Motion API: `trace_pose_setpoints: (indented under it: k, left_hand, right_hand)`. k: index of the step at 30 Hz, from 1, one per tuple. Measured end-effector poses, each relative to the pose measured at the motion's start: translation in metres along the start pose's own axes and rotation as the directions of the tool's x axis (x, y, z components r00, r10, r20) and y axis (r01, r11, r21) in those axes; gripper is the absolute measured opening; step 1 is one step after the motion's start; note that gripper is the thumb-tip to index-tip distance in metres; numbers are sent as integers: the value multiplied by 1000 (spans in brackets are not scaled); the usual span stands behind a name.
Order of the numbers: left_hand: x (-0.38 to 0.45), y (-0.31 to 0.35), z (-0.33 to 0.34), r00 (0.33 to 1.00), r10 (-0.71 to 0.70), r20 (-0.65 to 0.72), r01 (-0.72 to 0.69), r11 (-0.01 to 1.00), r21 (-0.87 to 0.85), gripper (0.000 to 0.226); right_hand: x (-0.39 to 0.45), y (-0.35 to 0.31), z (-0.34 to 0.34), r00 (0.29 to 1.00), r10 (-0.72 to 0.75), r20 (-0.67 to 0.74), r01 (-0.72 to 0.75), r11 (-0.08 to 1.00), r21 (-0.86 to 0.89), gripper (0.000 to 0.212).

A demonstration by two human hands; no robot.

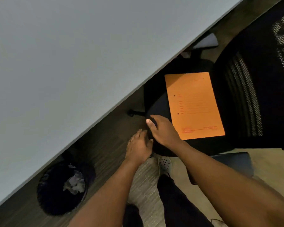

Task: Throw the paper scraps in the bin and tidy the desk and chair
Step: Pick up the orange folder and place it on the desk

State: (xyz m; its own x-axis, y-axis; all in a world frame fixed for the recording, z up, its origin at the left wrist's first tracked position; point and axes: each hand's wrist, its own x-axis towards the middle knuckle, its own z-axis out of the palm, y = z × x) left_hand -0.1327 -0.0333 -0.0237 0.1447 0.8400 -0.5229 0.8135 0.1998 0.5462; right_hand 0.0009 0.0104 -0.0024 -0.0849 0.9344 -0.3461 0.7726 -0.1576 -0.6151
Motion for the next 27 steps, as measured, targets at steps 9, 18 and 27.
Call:
trace_pose_setpoints:
  k: [9, 18, 27]
  left_hand:
    - [84, 104, 59, 984, -98, 148, 126, 973, -193, 77]
    - [122, 138, 76, 874, -435, 216, 482, 728, -487, 70]
    - [107, 170, 66, 901, -362, 240, 426, 627, -652, 28]
  right_hand:
    - [14, 146, -92, 892, 448, -64, -445, 894, 62, 71]
    - [14, 235, -102, 682, 730, 49, -725, 666, 176, 100]
    - [-3, 245, -117, 664, 746, 55, -744, 651, 153, 77]
